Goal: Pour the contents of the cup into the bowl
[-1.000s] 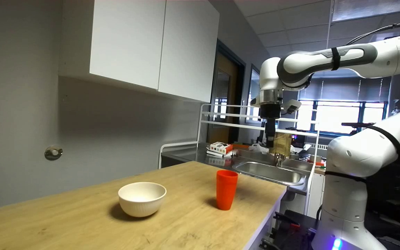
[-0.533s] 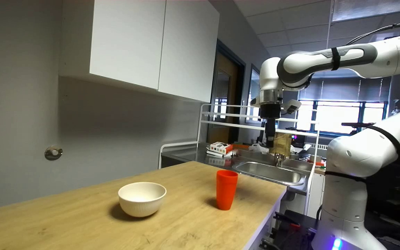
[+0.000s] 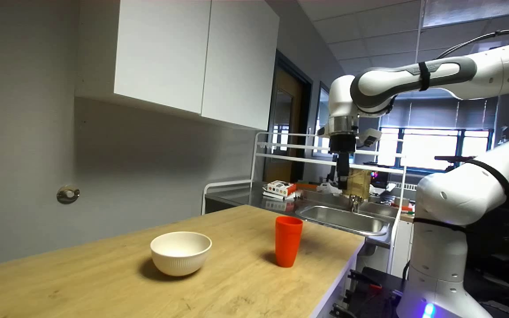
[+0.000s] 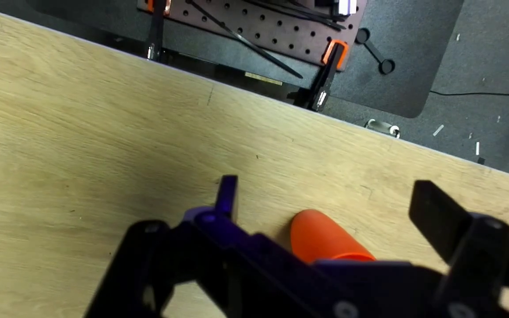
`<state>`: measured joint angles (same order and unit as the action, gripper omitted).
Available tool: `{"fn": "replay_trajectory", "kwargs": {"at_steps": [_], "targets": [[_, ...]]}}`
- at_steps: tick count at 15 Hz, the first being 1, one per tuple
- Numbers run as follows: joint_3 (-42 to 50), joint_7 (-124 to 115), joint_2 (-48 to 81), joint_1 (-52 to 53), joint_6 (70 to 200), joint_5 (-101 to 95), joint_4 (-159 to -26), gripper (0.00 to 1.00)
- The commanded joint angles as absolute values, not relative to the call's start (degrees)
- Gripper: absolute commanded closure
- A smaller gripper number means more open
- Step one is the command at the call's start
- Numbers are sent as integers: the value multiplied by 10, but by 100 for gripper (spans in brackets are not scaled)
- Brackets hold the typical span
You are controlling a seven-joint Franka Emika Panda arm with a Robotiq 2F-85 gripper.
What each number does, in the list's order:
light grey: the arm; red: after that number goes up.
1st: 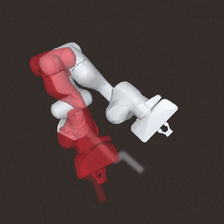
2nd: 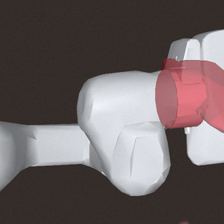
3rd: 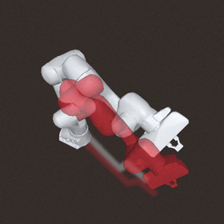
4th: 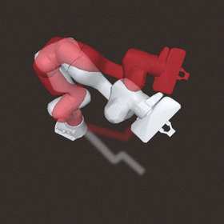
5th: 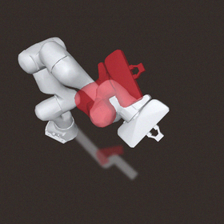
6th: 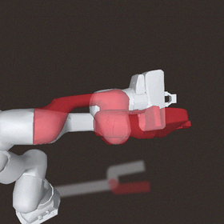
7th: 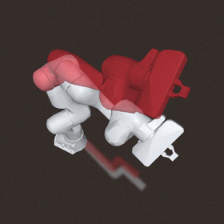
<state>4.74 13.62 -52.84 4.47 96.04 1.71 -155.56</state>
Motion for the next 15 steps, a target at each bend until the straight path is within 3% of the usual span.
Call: {"fn": "replay_trajectory", "kwargs": {"at_steps": [1,15], "targets": [[34,118,-495,46,1001,27,-1561,0],[-37,-4,-317,64,1237,101,-1563,0]]}}
